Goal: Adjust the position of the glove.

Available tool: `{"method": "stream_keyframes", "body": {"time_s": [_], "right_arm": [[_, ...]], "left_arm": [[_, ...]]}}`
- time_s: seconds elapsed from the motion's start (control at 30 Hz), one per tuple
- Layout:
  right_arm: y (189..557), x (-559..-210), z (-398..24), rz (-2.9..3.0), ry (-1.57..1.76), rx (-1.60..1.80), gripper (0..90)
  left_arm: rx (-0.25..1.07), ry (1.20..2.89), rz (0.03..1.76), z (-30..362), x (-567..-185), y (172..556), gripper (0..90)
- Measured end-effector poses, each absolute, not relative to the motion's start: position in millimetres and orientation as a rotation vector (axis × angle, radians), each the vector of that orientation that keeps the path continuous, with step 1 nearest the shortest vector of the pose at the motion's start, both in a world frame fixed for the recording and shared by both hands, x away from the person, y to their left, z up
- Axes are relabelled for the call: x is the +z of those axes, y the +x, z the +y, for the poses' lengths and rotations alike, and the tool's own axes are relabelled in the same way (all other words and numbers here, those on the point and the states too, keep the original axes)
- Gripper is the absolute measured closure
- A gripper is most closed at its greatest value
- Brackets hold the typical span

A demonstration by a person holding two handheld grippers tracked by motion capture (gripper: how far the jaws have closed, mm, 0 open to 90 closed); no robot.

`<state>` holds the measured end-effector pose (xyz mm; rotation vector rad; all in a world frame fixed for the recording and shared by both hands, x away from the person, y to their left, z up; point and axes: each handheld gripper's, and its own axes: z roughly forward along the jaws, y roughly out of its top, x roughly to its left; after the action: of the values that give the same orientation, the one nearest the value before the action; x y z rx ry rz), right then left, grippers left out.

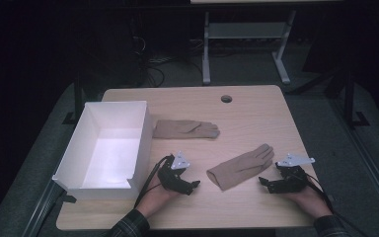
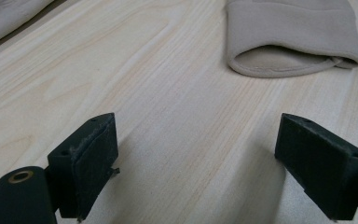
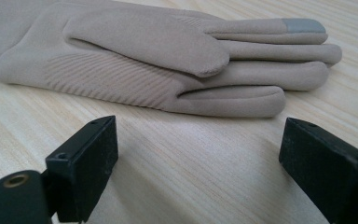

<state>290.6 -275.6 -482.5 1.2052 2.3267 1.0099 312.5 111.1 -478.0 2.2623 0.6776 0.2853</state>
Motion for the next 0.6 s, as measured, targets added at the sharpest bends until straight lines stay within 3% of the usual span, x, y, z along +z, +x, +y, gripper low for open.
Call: {"method": "stream_keyframes", "body": {"time_s": [0.27,0.4,0.43,0.47,0.5,0.53,0.57,0.6], "right_arm": [[291.2,-477.8,-278.0,2.356,1.232,0.981,15.7],[290.9,-469.7,-278.3,2.366,1.247,0.994,31.3],[290.9,-469.7,-278.3,2.366,1.247,0.994,31.3],[290.9,-466.6,-276.7,2.361,1.235,1.008,36.4],[290.2,-460.0,-272.3,2.363,1.226,1.041,49.3],[290.2,-460.0,-272.3,2.363,1.226,1.041,49.3],[289.5,-454.3,-267.6,2.37,1.209,1.068,59.6],[289.5,-452.5,-265.9,2.372,1.206,1.085,63.6]], "left_arm": [[0.266,2.274,0.631,113.7,-477.8,313.6,12.4],[0.264,2.274,0.631,113.9,-477.8,313.0,12.3],[0.264,2.274,0.631,113.9,-477.8,313.0,12.3],[0.265,2.276,0.62,114.1,-477.8,313.6,12.3],[0.262,2.279,0.612,114.5,-477.7,314.1,12.3],[0.262,2.279,0.612,114.5,-477.7,314.1,12.3],[0.258,2.272,0.612,114.3,-478.1,313.6,12.3],[0.256,2.268,0.614,114.1,-478.3,313.2,12.3]]}}
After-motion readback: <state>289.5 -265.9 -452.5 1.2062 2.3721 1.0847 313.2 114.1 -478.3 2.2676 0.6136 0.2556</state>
